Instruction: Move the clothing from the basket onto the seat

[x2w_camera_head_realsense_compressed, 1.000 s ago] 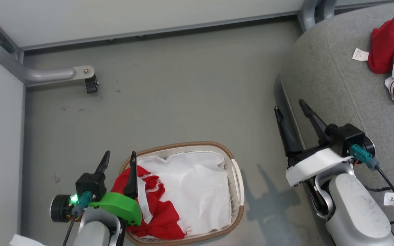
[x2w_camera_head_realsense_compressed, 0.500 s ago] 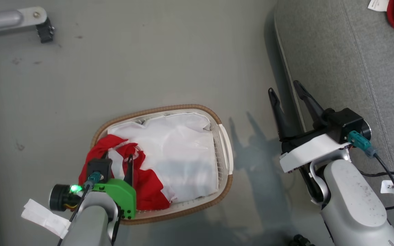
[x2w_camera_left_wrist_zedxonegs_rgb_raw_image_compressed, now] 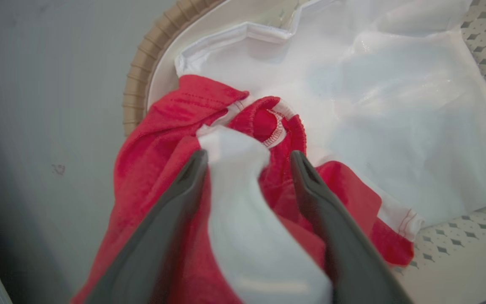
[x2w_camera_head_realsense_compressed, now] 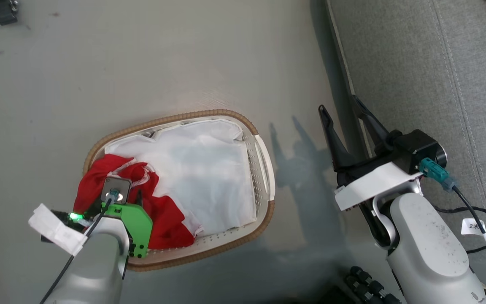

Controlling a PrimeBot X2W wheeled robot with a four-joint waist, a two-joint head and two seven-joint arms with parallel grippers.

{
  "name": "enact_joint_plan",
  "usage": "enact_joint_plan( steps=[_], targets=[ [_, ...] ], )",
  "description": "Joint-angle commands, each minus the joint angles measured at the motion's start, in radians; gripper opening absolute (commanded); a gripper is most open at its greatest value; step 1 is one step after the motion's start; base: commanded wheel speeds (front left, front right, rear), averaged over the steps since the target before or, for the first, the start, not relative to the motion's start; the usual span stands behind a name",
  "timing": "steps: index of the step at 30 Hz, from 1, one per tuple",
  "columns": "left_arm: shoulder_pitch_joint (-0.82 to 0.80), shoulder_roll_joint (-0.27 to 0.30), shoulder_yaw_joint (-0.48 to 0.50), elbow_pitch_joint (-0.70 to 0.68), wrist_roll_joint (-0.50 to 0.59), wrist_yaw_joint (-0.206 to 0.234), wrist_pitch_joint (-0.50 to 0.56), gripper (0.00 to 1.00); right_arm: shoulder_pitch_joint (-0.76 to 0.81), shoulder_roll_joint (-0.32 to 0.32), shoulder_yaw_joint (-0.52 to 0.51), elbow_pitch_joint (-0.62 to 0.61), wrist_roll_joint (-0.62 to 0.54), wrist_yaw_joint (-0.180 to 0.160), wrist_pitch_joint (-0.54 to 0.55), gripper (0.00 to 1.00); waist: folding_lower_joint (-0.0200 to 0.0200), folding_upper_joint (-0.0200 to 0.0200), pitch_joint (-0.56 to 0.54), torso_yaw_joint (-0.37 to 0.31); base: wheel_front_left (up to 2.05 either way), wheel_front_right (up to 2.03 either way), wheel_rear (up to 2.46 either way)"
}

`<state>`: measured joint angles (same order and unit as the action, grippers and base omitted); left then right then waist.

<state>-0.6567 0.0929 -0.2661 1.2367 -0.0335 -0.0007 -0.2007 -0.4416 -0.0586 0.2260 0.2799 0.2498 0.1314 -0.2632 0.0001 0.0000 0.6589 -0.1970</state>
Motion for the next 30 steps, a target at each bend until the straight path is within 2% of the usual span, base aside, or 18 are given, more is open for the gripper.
enact_joint_plan(
  steps=[1,14,30],
  targets=[
    [-0.026,0.012,-0.01,0.011,0.017,0.001,0.016,1.0,-0.009,0.0,0.001,-0.005,0.005,-0.001,-0.002,1.0,-0.0001,0.0,0.026,-0.008,0.0,0.0,0.0],
    [-0.108,0.048,-0.13,0.047,0.103,-0.011,0.171,1.0,-0.035,0.006,0.037,-0.017,0.039,-0.001,-0.002,1.0,-0.0001,0.0,0.12,-0.048,0.0,0.0,0.0],
    [-0.159,0.089,-0.203,0.053,0.141,-0.016,0.243,1.0,-0.058,0.006,0.103,-0.046,0.112,-0.001,-0.002,1.0,-0.0001,0.0,0.199,-0.095,0.0,0.0,0.0]
  ],
)
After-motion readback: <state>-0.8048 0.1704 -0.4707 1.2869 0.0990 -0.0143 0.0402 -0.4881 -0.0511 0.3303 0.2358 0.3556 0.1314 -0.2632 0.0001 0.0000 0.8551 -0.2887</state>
